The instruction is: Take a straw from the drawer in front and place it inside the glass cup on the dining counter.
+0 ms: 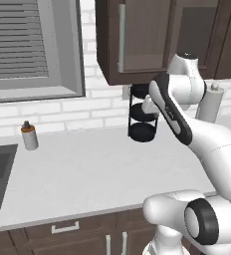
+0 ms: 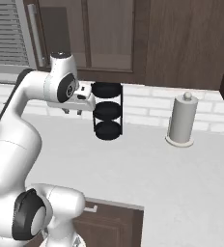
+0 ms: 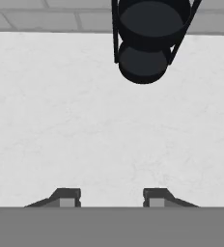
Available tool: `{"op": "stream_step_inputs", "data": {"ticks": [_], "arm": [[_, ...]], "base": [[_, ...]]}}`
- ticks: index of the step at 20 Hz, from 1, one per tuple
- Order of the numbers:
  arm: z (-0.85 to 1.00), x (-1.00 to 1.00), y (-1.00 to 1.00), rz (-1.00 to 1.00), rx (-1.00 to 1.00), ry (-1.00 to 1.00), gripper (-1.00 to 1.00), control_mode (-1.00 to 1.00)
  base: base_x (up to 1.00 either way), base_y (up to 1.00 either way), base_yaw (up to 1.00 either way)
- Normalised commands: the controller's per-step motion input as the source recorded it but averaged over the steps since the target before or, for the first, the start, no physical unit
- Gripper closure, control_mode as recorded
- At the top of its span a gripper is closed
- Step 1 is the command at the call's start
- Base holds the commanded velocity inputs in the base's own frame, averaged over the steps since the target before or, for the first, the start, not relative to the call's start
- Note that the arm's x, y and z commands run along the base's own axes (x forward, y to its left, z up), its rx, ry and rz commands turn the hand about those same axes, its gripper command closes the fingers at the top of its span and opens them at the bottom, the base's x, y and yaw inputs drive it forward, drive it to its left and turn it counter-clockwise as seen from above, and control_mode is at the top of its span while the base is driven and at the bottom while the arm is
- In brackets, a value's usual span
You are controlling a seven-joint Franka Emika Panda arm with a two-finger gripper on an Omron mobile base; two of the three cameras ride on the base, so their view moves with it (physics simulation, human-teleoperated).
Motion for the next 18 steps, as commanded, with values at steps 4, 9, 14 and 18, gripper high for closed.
{"op": "stream_step_inputs", "data": {"ticks": [4, 9, 14, 18], "arm": [[0.0, 0.0, 0.0, 0.0, 0.0, 0.0, -1.0, 1.0], [0.0, 0.0, 0.0, 0.0, 0.0, 0.0, -1.0, 1.0], [0.0, 0.0, 0.0, 0.0, 0.0, 0.0, -1.0, 1.0], [0.0, 0.0, 0.0, 0.0, 0.0, 0.0, -1.0, 1.0]], "base": [[-0.04, 0.0, 0.0], [-0.65, 0.15, -0.09], [-0.47, 0.64, -0.42], [-0.02, 0.93, -0.54]]}}
